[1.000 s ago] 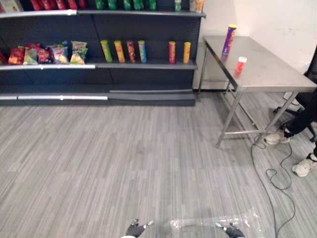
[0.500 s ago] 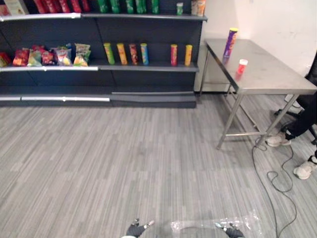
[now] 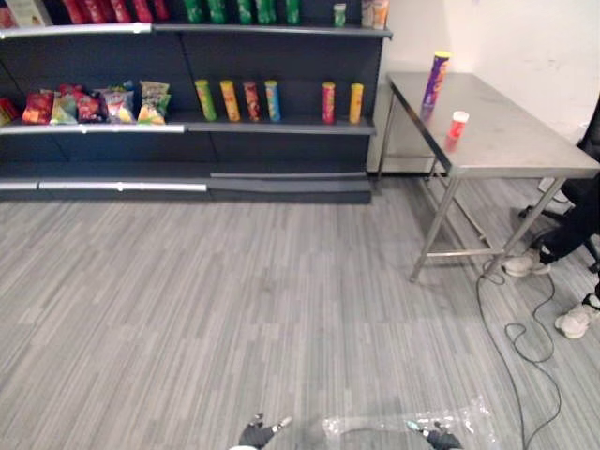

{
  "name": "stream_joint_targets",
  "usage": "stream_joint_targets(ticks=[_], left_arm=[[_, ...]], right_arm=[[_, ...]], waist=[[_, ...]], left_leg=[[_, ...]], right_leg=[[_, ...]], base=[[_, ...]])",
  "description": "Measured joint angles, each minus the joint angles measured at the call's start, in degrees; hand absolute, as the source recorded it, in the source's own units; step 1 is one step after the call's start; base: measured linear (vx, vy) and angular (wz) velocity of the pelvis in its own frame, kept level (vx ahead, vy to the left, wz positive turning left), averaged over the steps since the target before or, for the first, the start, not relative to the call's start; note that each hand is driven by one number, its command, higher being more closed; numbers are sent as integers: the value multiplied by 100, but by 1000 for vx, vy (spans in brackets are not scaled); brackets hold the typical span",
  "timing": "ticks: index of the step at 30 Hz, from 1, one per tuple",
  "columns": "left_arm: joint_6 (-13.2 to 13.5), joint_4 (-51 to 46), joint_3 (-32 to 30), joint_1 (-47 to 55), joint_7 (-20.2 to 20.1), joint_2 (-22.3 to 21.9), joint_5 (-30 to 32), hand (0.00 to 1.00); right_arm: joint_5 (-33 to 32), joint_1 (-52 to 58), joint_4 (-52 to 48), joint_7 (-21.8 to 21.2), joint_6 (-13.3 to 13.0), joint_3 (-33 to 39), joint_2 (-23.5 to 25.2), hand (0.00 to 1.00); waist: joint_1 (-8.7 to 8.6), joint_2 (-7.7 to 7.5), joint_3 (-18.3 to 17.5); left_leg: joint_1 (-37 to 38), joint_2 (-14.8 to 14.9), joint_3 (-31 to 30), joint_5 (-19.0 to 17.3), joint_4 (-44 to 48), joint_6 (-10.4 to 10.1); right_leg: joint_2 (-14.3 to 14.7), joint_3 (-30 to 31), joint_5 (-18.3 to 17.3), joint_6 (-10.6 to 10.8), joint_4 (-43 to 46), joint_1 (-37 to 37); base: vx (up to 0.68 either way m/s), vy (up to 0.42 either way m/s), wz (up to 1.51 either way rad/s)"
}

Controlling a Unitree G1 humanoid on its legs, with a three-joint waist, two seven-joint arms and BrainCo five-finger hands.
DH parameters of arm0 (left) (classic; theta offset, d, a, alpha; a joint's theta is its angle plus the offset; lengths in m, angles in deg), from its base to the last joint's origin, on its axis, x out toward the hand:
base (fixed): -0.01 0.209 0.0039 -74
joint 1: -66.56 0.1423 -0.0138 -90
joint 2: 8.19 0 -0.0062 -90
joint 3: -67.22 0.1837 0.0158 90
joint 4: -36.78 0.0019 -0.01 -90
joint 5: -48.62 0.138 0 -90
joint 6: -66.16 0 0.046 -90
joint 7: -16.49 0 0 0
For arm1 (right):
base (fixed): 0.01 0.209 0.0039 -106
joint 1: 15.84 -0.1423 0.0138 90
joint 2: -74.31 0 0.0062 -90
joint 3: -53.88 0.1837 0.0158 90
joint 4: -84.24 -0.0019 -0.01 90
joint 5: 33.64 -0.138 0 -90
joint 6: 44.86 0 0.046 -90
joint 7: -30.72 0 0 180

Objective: Put the gum and the chips on the shelf.

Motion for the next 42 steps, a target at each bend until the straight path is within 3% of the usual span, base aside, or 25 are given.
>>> stream_joint_targets(ticks=[27,29,33,39,42], left_arm=[[73,48,-139,-4,28,-3,-2,0],[75,29,-279,-6,41,-3,-28,0],[81,-60,-572,-9,67,13,-68,0],[80,-124,-734,2,66,8,-68,0],[81,-168,-739,-10,67,9,-69,0]], right_arm=[[55,12,-19,-7,-12,107,-6,0],[55,-9,-24,-8,-12,108,-14,0],[48,-32,-106,-20,-26,199,-56,0],[5,8,-108,-21,-60,472,-58,0],[4,9,-105,-16,-59,492,-59,0]], waist=[[5,27,58],[9,43,141],[49,40,308],[55,18,366],[146,13,396]], left_leg=[[30,56,170,-126,190,-113],[17,69,197,-240,358,-95],[-206,101,381,-644,1002,-58],[-186,54,295,-765,1118,-64],[-177,32,288,-797,1111,-61]], right_leg=[[47,185,-34,-44,172,-9],[46,206,-112,-58,332,-25],[22,361,-594,-15,1231,-417],[-61,281,-796,-1,1500,-426],[-91,271,-890,28,1560,-442]], base=[[-13,-6,-3],[-22,-3,-6],[-40,5,-19],[41,22,8],[96,34,4]])
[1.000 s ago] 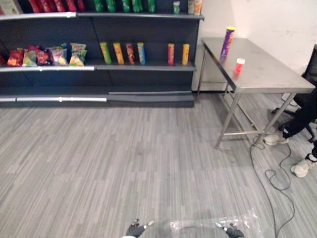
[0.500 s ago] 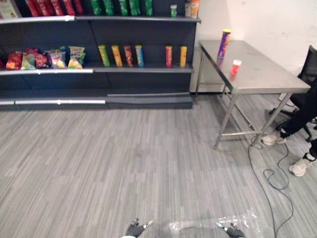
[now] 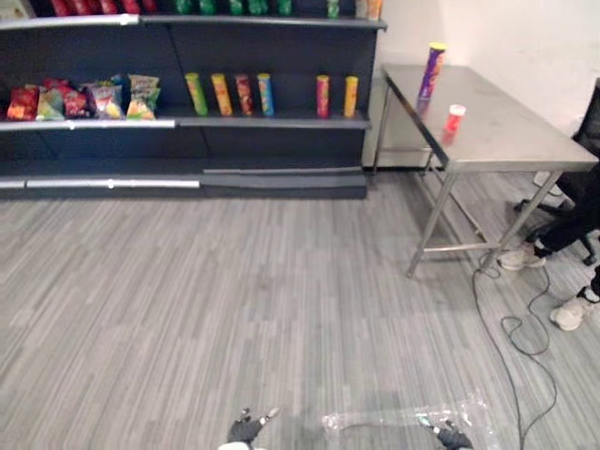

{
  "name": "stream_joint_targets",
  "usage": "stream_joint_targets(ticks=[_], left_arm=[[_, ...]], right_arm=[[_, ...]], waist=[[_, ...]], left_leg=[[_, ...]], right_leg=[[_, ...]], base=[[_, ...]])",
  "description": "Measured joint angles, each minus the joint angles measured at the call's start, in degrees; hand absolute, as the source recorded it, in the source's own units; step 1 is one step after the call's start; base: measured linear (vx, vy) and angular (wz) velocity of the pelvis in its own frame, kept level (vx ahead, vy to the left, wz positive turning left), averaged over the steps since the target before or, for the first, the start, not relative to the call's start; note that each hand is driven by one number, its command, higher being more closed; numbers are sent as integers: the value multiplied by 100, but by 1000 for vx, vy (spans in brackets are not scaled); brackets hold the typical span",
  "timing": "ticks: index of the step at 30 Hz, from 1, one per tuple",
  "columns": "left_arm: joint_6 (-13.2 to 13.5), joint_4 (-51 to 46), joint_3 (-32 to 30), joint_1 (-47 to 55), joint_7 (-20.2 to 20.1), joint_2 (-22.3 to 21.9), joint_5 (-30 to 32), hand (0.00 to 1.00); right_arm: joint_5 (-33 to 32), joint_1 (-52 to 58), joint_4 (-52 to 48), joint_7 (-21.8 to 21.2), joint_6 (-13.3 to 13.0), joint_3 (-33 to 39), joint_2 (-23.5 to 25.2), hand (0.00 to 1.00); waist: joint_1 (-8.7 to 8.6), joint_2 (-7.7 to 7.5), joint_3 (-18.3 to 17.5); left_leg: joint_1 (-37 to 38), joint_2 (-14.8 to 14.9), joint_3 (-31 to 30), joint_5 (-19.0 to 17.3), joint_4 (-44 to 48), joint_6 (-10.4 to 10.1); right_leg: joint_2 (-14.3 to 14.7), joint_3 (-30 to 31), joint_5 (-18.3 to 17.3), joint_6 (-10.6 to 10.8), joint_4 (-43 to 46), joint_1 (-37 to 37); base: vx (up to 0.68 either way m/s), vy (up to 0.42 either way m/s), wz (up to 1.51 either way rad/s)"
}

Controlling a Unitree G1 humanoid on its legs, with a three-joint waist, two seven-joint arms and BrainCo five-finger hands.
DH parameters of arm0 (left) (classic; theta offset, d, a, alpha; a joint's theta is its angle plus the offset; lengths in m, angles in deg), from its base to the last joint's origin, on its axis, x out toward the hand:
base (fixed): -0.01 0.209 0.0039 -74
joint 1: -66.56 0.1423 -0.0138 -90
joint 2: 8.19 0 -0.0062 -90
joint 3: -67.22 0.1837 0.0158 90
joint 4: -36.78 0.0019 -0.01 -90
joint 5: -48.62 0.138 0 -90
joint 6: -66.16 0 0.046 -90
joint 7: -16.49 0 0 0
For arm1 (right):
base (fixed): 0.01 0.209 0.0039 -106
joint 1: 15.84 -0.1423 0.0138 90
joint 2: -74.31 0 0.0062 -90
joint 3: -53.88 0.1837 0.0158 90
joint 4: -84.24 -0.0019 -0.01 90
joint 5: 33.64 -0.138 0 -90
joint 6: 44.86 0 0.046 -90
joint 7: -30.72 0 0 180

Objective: Put the gum and the chips on the shelf.

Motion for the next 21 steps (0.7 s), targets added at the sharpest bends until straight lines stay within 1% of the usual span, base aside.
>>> stream_joint_targets(ticks=[1,4,5,6,7,8,9,10,11,12,13,14,15,16,17,18,19,20,21], left_arm=[[0,-10,2,2,-1,0,0,0],[3,-18,15,-2,-10,-11,1,0],[4,-22,16,-9,-19,-16,2,0],[7,-24,23,-11,-21,-27,3,0],[6,-44,23,-7,-32,-30,3,0],[4,-80,18,-7,-38,-15,3,0],[1,-148,11,-2,-43,-12,1,0],[-2,-217,12,0,-43,-12,2,0],[-7,-248,13,1,-45,-12,3,0],[-30,-275,11,-1,-50,-15,9,0],[-43,-275,10,-1,-50,-19,9,0],[-80,-274,10,-9,-54,-25,12,0],[-119,-267,10,-14,-65,-44,14,0],[-136,-265,2,-18,-65,-90,14,0],[-136,-254,-1,-27,-67,-182,18,0],[-135,-237,-2,-35,-67,-240,20,0],[-133,-187,-16,-45,-71,-341,29,0],[-134,-170,-91,-73,-101,-358,41,0],[-134,-130,-162,-118,-115,-422,40,0]], right_arm=[[-1,-6,0,-1,0,-1,0,0],[-6,-41,-8,-1,-8,19,-1,0],[-11,-49,-37,-8,-11,73,12,0],[-11,-41,-94,-8,-11,124,18,0],[-25,-11,-226,-7,-24,196,55,0],[-50,23,-326,-9,-33,195,83,0],[-105,122,-534,-18,-51,177,135,0],[-211,190,-696,-27,-54,162,140,0],[-237,202,-750,-27,-57,159,138,0],[-304,231,-833,-28,-70,172,136,0],[-323,234,-846,-26,-73,177,133,0],[-432,240,-858,-28,-74,195,127,0],[-465,247,-878,-24,-72,243,126,0],[-481,262,-883,-21,-70,302,117,0],[-504,300,-876,-14,-53,450,115,0],[-502,314,-846,-10,-48,497,97,0],[-499,352,-789,-6,-33,551,65,0],[-503,469,-778,-5,-18,589,84,0],[-497,505,-756,-4,3,620,40,0]], waist=[[4,-1,7],[2,-36,68],[6,-44,118],[7,-18,144],[8,-36,175],[6,-66,199],[33,-135,261],[47,-97,253],[33,-71,240],[25,-69,240],[23,-61,241],[8,-48,252],[-9,-23,265],[-25,12,282],[-65,86,275],[-105,128,279],[-175,198,279],[-176,199,286],[-174,310,312]], left_leg=[[2,-9,-3,-10,7,11],[104,-138,-9,-83,44,-8],[193,-192,-43,-123,52,8],[227,-191,-62,-175,64,62],[240,-202,-75,-332,202,166],[237,-221,-75,-460,349,225],[228,-224,-66,-698,686,296],[228,-145,-113,-916,1030,344],[234,-111,-142,-970,1152,306],[335,-19,-191,-1127,1227,235],[357,4,-199,-1149,1216,216],[441,71,-223,-1196,1160,169],[623,168,-264,-1236,1005,107],[781,259,-298,-1239,839,100],[957,406,-337,-1240,582,94],[1057,483,-369,-1239,436,93],[1232,605,-417,-1229,190,76],[1356,667,-462,-1217,184,55],[1424,800,-475,-1175,231,-15]], right_leg=[[-13,-2,-39,5,46,-16],[-201,-59,-394,86,629,-131],[-304,-94,-508,139,1047,-208],[-335,-110,-522,155,1388,-322],[-426,-86,-504,156,2382,-728],[-508,-47,-449,110,2935,-954],[-562,108,-87,-117,3946,-1414],[-496,227,512,-249,4748,-1804],[-455,305,538,-207,5076,-1972],[-328,540,381,-100,5512,-2431],[-297,574,335,-69,5506,-2496],[-213,622,211,-18,5356,-2647],[-118,646,99,47,4818,-2707],[-39,635,61,0,4176,-2654],[68,632,73,16,3113,-2578],[104,638,89,37,2599,-2545],[136,664,176,107,1759,-2505],[110,688,723,234,1329,-2387],[194,578,735,102,1491,-2371]], base=[[91,29,3],[104,41,18],[74,46,25],[49,56,31],[27,40,29],[48,16,35],[96,-29,28],[121,-35,24],[264,-69,16],[207,-53,10],[300,-82,7],[292,-87,5],[389,-124,10],[463,-190,22],[403,-194,29],[526,-273,44],[561,-297,52],[563,-303,42],[652,-390,39]])
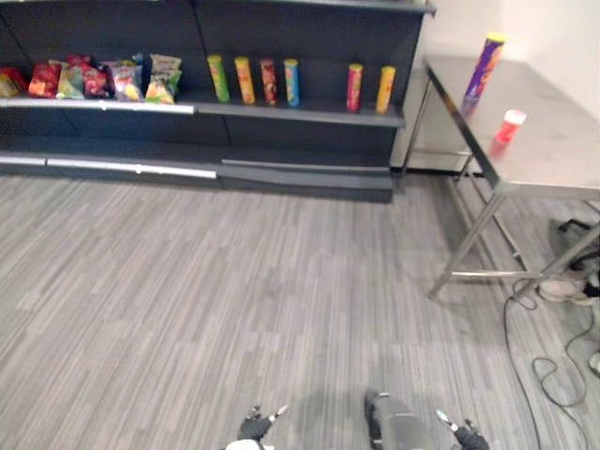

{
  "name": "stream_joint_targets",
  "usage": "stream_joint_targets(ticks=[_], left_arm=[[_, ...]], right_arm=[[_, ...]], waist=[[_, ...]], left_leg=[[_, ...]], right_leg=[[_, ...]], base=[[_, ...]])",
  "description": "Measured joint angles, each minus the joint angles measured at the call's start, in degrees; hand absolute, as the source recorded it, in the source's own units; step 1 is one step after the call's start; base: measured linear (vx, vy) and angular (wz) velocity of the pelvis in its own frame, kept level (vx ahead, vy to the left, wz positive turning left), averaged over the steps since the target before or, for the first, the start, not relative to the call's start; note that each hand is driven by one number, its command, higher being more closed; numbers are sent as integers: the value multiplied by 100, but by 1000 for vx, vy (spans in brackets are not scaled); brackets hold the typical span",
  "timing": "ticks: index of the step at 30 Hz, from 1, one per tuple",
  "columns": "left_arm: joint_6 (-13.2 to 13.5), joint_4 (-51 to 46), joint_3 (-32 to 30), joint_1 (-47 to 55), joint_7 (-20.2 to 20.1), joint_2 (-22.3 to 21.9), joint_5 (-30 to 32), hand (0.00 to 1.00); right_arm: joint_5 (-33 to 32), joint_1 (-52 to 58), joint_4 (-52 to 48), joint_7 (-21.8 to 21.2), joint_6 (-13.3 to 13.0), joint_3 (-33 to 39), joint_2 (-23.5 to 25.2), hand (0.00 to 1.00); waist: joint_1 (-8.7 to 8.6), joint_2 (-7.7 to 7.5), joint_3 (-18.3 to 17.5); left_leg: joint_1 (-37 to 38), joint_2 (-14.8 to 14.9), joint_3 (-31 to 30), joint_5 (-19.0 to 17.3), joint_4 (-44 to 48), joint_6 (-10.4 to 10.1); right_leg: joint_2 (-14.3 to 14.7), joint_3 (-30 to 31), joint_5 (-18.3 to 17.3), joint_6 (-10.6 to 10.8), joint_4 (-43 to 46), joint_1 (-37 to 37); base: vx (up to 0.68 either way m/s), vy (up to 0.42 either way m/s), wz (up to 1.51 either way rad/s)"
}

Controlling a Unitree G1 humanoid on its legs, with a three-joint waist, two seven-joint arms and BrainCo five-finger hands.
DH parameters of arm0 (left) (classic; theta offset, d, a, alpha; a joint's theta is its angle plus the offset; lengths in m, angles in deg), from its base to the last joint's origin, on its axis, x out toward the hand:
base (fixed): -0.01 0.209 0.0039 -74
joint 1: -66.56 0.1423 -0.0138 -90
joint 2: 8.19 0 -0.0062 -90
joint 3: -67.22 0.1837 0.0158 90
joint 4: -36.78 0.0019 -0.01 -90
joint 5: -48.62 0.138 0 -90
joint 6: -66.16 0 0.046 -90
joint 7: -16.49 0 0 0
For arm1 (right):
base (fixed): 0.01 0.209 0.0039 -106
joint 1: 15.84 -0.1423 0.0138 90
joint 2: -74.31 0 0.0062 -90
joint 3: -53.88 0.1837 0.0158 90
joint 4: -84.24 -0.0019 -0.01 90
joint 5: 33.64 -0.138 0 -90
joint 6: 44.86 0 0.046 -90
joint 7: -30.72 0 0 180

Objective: Put the gum and the chips on the shelf.

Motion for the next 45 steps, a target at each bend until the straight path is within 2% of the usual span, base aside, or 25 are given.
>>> stream_joint_targets(ticks=[1,2,4,6,7,8,9,12,14,16,18,21,22,24,26,28,29,30,31,32,35,36,41,44,45], left_arm=[[12,108,-89,-48,-15,-97,3,0],[13,132,-92,-121,-27,-175,9,0],[15,128,-102,-229,-30,-261,31,0],[20,105,-41,-338,-81,-285,32,0],[22,96,-37,-443,-80,-285,32,0],[15,54,-29,-531,-80,-290,21,0],[15,22,-23,-548,-79,-291,17,0],[13,-81,-36,-448,-76,-257,-24,0],[6,-189,-55,-246,-76,-273,-25,0],[0,-362,-86,-46,-74,-258,-26,0],[11,-483,-233,-2,-73,-262,-27,0],[27,-521,-380,14,-67,-247,-27,0],[57,-518,-501,3,-65,-268,-27,0],[96,-518,-533,-7,-67,-268,-27,0],[142,-514,-675,2,-70,-284,-28,0],[141,-514,-860,42,-67,-283,-29,0],[145,-523,-974,115,-71,-262,-33,0],[139,-504,-1010,153,-68,-250,-31,0],[141,-508,-1125,284,-68,-141,-113,0],[139,-493,-1189,299,-61,-64,-220,0],[144,-367,-1179,251,-81,25,-238,0],[143,-294,-1173,214,-81,47,-240,0],[142,-2,-735,46,-103,245,-247,0],[136,127,-462,8,-91,344,-239,0],[123,131,-273,59,-76,424,-233,0]], right_arm=[[-1,-15,16,9,9,0,-54,0],[0,-33,20,-3,37,-4,-81,0],[0,-160,32,-4,63,-37,-102,0],[-3,-330,-21,-7,60,-240,-115,0],[-4,-419,-73,-14,48,-304,-60,0],[-7,-498,-92,-13,46,-334,-17,0],[-7,-559,-85,-13,51,-337,-13,0],[-10,-569,-115,-18,51,-380,157,0],[-11,-487,-115,-6,53,-389,154,0],[-17,-346,-111,11,54,-396,148,0],[-25,-266,-83,20,67,-456,104,0],[-21,-256,-40,14,79,-489,99,0],[-19,-255,-29,11,82,-484,108,0],[-14,-241,-29,13,83,-452,141,0],[-7,-222,-23,15,83,-468,143,0],[-5,-208,-16,16,80,-543,121,0],[-1,-189,8,23,80,-619,99,0],[-1,-186,59,19,82,-644,122,0],[4,-180,202,12,82,-614,168,0],[30,-162,216,-9,80,-498,275,0],[74,-167,412,-23,85,-93,426,0],[83,-174,440,-25,88,-21,431,0],[100,-357,643,-42,88,52,248,0],[97,-323,645,-47,90,48,97,0],[97,-303,695,-43,89,86,-19,0]], waist=[[-8,127,3],[-34,123,16],[-89,149,9],[-254,140,-10],[-304,73,-53],[-282,33,-82],[-272,59,-83],[-263,106,-105],[-233,115,-112],[-99,50,-148],[52,64,-158],[82,24,-138],[137,9,-133],[191,-28,-133],[205,-38,-135],[209,-31,-137],[214,-29,-154],[221,-105,-187],[263,-158,-282],[320,-346,-387],[329,-472,-487],[338,-485,-514],[341,-381,-630],[332,-277,-677],[298,-217,-716]], left_leg=[[-51,119,-5,317,105,-376],[-29,141,11,584,128,-454],[-44,251,49,890,203,-621],[-162,416,-48,1180,350,-677],[-380,432,-152,1326,645,-670],[-631,457,-233,1440,1093,-651],[-771,504,-290,1519,1390,-662],[-1604,621,-614,2754,3252,-659],[-2260,655,-471,2552,4814,-714],[-2812,728,-42,2035,5513,-653],[-3330,722,386,1433,5401,-507],[-3600,709,696,1075,4650,-429],[-3622,709,877,986,3929,-427],[-3614,659,1005,1031,2755,-410],[-3632,612,1048,1307,1439,-363],[-3623,625,1071,1491,862,-368],[-3608,658,1078,1760,782,-413],[-3569,625,1116,2008,882,-460],[-3542,543,1285,2091,1039,-504],[-3541,456,1381,2082,1114,-492],[-3494,269,1520,1876,1124,-249],[-3488,226,1560,1842,1168,-191],[-4011,19,1599,1062,2164,66],[-4060,-142,1716,750,2385,226],[-4009,-247,1707,578,2377,260]], right_leg=[[23,-103,-309,-120,412,-70],[-9,-172,-621,-239,911,-222],[63,-241,-907,-465,1501,-425],[131,-319,-1107,-493,1791,-500],[148,-321,-1380,-488,1787,-477],[223,-311,-1706,-591,1614,-362],[297,-326,-1733,-622,1582,-330],[592,-349,-1765,-700,1008,378],[762,-252,-1686,-834,456,1092],[845,-98,-1642,-904,54,1668],[809,150,-1632,-923,-245,2166],[661,335,-1632,-920,-459,2556],[545,478,-1630,-891,-577,2788],[331,643,-1700,-742,-741,3062],[50,805,-1917,-535,-885,3356],[-104,971,-2200,-386,-859,3509],[-186,1076,-2360,-275,-867,3652],[-279,1152,-2427,-293,-879,3712],[-405,1429,-2378,-310,-879,3737],[-504,1687,-2128,-357,-871,3698],[-620,2041,-1385,-298,-861,3561],[-667,2094,-1278,-277,-856,3527],[-989,2443,-1136,-234,-625,3169],[-1146,2638,-976,8,-323,2950],[-1110,2681,-706,329,124,2717]], base=[[631,-416,29],[523,-354,33],[435,-314,23],[526,-389,36],[398,-285,30],[397,-265,13],[362,-228,-9],[309,-206,-12],[276,-140,-24],[290,-43,-40],[250,51,-45],[187,141,-36],[304,282,-50],[275,258,-38],[313,313,-23],[321,355,-32],[357,402,-36],[406,427,-51],[426,422,-52],[427,423,-47],[385,406,-11],[400,389,-14],[234,253,-23],[136,197,-22],[127,203,-13]])
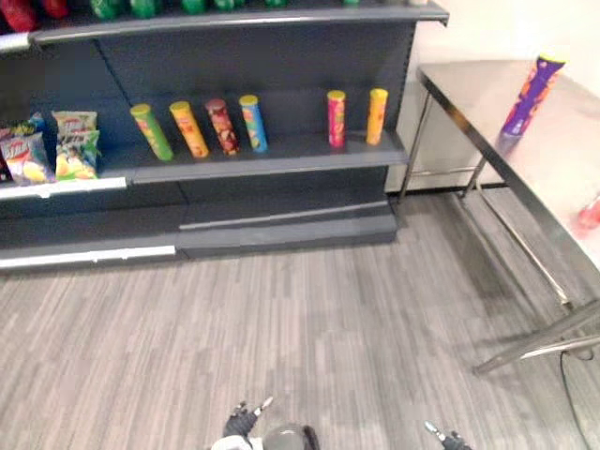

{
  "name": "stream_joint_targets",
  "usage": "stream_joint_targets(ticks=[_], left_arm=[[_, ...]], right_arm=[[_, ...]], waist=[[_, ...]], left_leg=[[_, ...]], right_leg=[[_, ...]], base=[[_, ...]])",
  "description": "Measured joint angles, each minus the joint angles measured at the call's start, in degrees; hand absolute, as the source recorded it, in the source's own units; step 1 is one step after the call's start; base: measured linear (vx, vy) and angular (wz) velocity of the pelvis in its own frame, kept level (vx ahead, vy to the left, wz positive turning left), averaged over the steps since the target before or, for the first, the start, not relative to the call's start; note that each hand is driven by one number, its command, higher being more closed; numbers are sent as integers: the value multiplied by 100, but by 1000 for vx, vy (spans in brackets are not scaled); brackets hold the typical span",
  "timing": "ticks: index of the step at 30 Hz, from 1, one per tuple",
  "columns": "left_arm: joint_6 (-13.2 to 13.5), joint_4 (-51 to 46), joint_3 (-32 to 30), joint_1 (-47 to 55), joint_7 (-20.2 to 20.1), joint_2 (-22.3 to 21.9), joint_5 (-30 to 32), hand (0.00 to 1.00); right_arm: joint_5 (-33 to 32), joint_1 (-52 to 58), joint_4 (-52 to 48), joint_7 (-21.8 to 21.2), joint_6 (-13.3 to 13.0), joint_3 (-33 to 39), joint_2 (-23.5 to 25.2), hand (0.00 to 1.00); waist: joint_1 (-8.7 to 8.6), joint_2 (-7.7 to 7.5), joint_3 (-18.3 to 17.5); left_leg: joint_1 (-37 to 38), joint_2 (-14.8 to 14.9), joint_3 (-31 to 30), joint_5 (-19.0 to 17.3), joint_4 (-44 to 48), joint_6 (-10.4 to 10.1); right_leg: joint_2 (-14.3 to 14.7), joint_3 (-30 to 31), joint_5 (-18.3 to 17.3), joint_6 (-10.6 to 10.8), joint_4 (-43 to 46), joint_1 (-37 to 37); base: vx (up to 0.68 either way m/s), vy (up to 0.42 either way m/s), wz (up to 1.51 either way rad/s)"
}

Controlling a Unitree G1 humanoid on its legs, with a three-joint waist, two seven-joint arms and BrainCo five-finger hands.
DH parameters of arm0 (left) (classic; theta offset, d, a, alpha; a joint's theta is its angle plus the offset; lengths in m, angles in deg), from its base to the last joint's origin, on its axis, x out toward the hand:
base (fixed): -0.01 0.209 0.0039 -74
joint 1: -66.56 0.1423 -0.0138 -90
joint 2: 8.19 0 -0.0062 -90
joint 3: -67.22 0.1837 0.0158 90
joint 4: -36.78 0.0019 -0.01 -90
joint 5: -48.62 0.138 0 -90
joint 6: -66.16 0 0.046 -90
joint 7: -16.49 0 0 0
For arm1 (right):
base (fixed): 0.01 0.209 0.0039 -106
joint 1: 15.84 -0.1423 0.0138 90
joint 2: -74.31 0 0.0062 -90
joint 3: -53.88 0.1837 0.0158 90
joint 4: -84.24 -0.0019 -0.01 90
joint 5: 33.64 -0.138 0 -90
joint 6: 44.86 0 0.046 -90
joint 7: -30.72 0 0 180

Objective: Put the gum and the chips on the shelf.

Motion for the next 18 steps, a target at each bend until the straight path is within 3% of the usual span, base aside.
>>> stream_joint_targets(ticks=[3,4,5,6,7,8,9,10,13,15,17,18], left_arm=[[-13,-6,113,97,16,107,-1,0],[-46,-9,289,181,22,230,1,0],[-85,1,410,290,35,288,1,0],[-99,3,460,339,55,342,1,0],[-129,8,464,386,85,420,2,0],[-136,0,446,386,107,401,3,0],[-136,-4,435,387,121,373,3,0],[-138,-39,322,386,129,288,3,0],[-177,-310,25,338,137,0,1,0],[-189,-351,-132,171,140,-150,1,0],[-183,-384,-271,18,145,-292,2,0],[-180,-393,-312,-57,139,-363,2,0]], right_arm=[[-3,78,79,9,-3,214,-27,0],[-17,247,78,7,-6,346,1,0],[-58,411,67,8,-7,447,63,0],[-80,509,54,5,-7,499,111,0],[-122,720,27,12,-8,617,186,0],[-121,936,-88,18,-3,631,240,0],[-121,1024,-121,18,-3,631,258,0],[-121,1137,-176,20,1,630,309,0],[-118,1238,-397,26,4,632,407,0],[-117,1207,-481,32,5,589,408,0],[-111,1149,-559,41,4,568,410,0],[-103,1095,-563,47,3,563,427,0]], waist=[[-118,-46,43],[-215,-5,95],[-307,4,121],[-318,-13,140],[-317,-32,167],[-326,-42,217],[-340,-34,228],[-435,-9,251],[-604,30,328],[-589,84,356],[-591,113,340],[-586,26,367]], left_leg=[[414,-241,0,-92,-393,-13],[786,-370,-51,-107,-648,8],[1121,-390,-128,-154,-793,58],[1309,-399,-137,-194,-879,95],[1678,-428,-144,-210,-1102,110],[1991,-445,-140,-207,-1332,113],[2119,-443,-131,-204,-1429,113],[2400,-432,-130,-202,-1606,112],[2979,-273,-12,-359,-1845,-114],[3356,-151,178,-448,-2033,-219],[3698,-92,377,-451,-2408,-234],[3922,-173,506,-401,-2533,-324]], right_leg=[[145,6,727,357,1054,-319],[309,0,1314,656,1706,-463],[592,-64,1354,755,2536,-650],[740,-165,1309,734,2937,-795],[882,-542,1062,596,3570,-1155],[872,-1005,814,312,3946,-1577],[860,-1193,748,212,4022,-1772],[837,-1546,615,29,3989,-2138],[815,-2552,-10,-228,3069,-2632],[788,-3391,-137,-442,2141,-2713],[772,-4200,-112,-480,956,-2629],[734,-4664,146,-511,79,-2445]], base=[[122,183,9],[151,113,29],[158,87,24],[176,21,11],[182,-7,4],[193,-19,3],[253,-22,3],[238,-23,-2],[264,-52,-16],[461,-122,-43],[459,-112,-33],[559,-130,-34]])
